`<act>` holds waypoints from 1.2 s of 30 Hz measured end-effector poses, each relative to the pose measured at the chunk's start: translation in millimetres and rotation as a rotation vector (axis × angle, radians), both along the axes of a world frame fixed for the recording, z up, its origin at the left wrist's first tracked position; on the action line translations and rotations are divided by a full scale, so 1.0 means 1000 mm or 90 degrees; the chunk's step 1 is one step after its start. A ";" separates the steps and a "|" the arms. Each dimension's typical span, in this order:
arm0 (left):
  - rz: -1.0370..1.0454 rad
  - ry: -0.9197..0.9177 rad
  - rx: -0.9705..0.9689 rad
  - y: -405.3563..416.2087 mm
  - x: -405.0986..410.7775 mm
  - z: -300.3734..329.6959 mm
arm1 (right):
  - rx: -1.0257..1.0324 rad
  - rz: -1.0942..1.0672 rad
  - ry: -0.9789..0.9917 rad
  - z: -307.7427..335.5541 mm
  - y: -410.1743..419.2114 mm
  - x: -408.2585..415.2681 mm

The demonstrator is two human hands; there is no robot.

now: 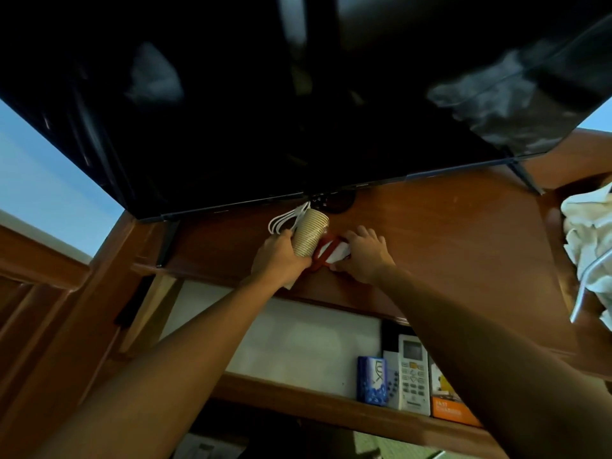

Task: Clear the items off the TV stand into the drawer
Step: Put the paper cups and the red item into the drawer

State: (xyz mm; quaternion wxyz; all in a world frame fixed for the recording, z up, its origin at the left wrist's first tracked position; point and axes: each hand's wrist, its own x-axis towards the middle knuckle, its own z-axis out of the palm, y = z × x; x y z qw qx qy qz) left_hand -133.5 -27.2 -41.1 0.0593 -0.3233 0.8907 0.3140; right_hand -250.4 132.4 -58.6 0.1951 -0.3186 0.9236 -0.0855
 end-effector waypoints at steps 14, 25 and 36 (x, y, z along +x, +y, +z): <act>-0.101 -0.066 0.381 0.042 0.059 0.007 | -0.100 -0.045 -0.259 0.022 0.093 0.041; -0.190 -0.269 0.364 0.067 0.092 -0.033 | -0.010 -0.210 -0.405 -0.020 0.112 0.115; 0.050 -0.217 0.392 0.076 0.090 -0.082 | -0.113 -0.474 -0.435 -0.060 0.087 0.142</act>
